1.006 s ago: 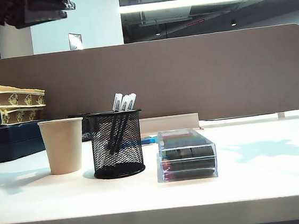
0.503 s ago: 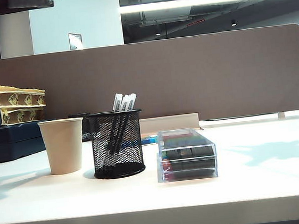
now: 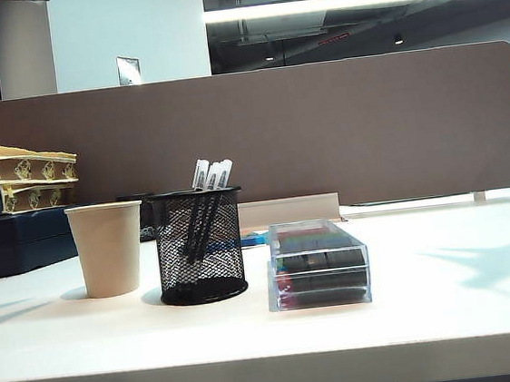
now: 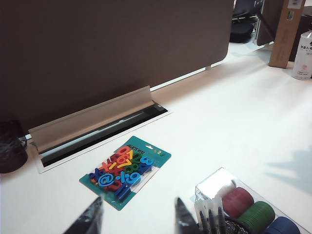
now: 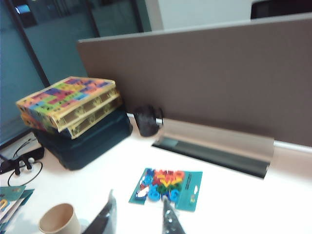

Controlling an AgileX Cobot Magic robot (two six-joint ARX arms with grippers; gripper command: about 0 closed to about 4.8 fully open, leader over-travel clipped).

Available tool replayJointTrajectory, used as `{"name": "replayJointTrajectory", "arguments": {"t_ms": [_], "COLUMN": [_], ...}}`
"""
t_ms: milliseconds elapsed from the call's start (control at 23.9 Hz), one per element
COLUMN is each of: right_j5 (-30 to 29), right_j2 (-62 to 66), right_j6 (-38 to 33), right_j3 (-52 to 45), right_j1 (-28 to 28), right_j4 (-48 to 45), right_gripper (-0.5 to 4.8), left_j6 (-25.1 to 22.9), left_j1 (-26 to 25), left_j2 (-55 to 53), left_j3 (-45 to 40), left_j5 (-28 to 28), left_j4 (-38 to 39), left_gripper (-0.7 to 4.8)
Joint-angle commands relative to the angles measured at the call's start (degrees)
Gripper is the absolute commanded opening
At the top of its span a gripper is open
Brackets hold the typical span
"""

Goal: Pick up one pen and put it in the pen container.

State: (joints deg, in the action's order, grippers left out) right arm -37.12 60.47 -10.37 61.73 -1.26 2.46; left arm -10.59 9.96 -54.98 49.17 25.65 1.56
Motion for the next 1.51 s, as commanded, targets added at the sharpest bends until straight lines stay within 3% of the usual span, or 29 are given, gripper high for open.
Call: {"name": "replayJointTrajectory", "arguments": {"t_ms": [42,503,880,1006,1509], "right_j5": [0.17,3.41,16.5,18.1,22.05], "right_j2": [-2.34,-9.57,-18.12,-22.84,-43.87], "right_j6": [0.31,1.92,10.95,11.08,11.08], "right_j3": [0.31,0.28,-0.15,-3.41,-22.16], "right_j1": [0.02,-0.04,0.31,0.28,0.24], "right_j4": [-0.59,6.45,19.58,22.1,23.02], "right_gripper": [1.18,1.18,1.22,1.22,1.22], "left_j6": [-0.48,-1.18,-0.94,1.68,3.85], "left_j1": [0.0,0.02,0.02,0.02,0.02], "left_j2": [1.4,8.55,20.63,24.92,42.18], "left_j3": [-0.11,-3.74,-10.23,-14.91,-25.14], "left_j5": [-0.33,-1.7,-4.04,-4.02,-9.62], "left_j4": [2.62,6.27,11.26,11.34,17.84], "left_gripper": [1.84,1.84,1.84,1.84,1.84]}}
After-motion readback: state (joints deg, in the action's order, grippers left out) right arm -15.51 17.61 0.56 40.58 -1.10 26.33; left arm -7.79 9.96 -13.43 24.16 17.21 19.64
